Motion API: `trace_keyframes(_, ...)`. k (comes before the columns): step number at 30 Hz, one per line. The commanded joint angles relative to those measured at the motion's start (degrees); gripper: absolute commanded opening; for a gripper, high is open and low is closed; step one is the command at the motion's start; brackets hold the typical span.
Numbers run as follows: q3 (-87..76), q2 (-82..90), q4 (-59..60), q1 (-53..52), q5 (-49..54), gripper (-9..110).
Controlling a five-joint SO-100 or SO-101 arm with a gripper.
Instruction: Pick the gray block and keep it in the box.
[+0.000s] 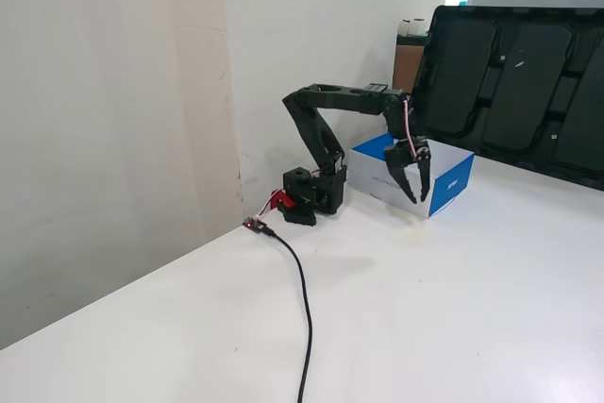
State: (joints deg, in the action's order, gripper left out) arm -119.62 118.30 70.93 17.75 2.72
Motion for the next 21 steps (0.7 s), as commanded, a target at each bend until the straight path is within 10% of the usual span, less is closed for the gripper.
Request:
trace_keyframes(1,-10.81,11.6,-6.59,-7.47,1.41,0)
trace_keyframes(21,-39.9,39.99,-16.44,-12.74,1.58,0)
